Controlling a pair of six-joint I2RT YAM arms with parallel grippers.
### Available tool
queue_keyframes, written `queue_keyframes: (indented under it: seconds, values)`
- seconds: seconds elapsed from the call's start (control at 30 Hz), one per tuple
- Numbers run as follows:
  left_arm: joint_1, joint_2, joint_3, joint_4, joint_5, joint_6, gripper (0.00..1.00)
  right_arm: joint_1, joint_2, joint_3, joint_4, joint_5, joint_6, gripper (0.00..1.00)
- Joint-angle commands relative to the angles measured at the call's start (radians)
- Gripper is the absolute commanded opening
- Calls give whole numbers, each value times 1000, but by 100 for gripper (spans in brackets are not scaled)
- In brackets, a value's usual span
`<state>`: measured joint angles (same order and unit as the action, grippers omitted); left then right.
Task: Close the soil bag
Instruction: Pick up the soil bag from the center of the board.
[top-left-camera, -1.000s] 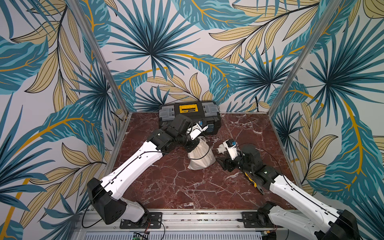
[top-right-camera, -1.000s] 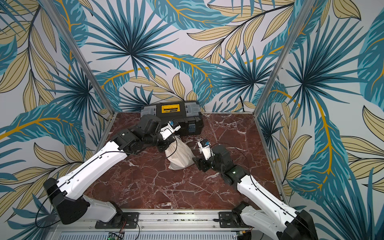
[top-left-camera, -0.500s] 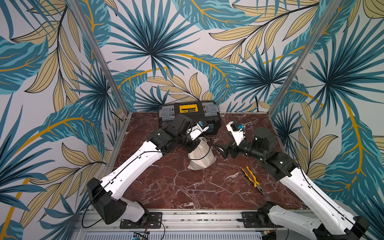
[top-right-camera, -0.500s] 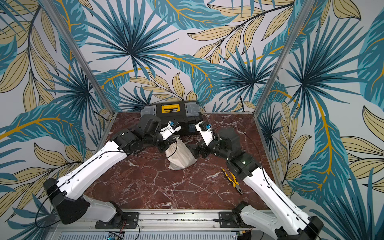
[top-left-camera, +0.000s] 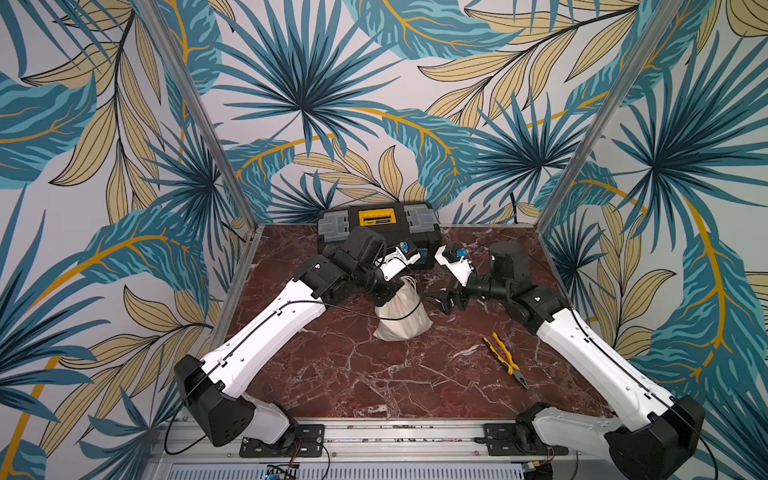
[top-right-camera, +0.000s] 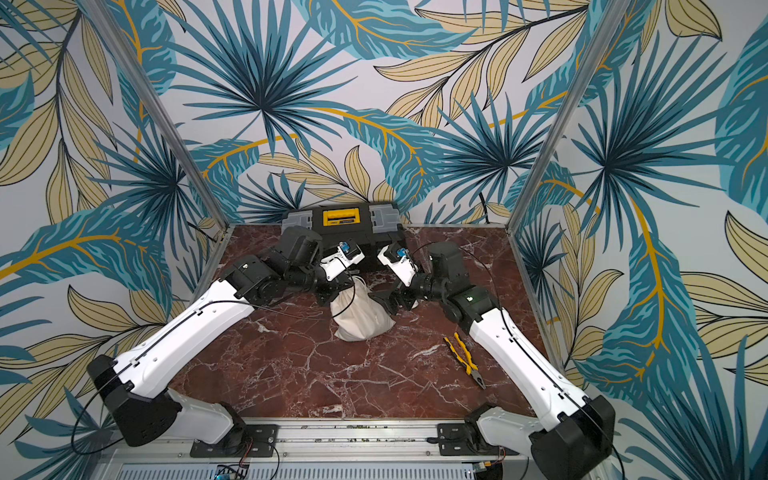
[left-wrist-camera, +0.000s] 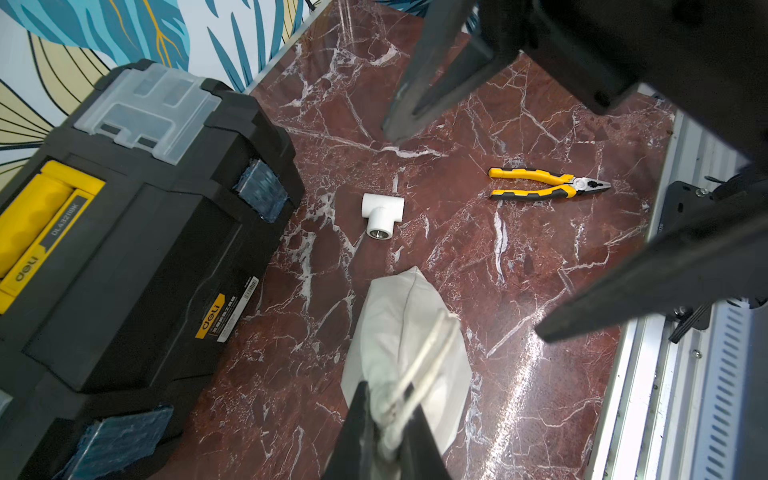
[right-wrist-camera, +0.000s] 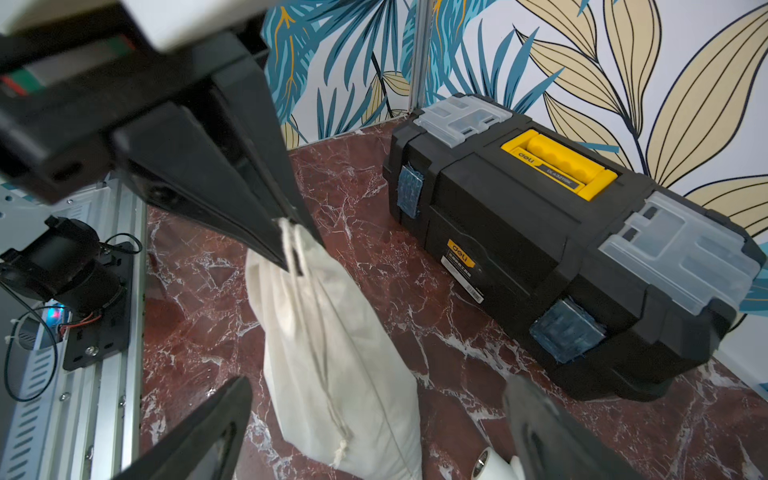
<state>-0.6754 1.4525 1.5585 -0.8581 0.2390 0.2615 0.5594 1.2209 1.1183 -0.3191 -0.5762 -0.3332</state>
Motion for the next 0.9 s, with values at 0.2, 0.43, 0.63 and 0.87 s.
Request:
queue_keyframes:
  seconds: [0.2,0.43,0.63,0.87]
  values:
    - [-5,16,63,-18,16,20,0,-40,122,-40,-39,-282,-283,98]
    - [-5,30,76,-30,17,31,0,-52,173,-73,14,-305,-346,99]
    - [-5,39,80,-36,17,38,0,-59,224,-48,23,-294,-373,99]
    - [-5,31,81,-48,12,49,0,-65,308,4,24,-343,-389,99]
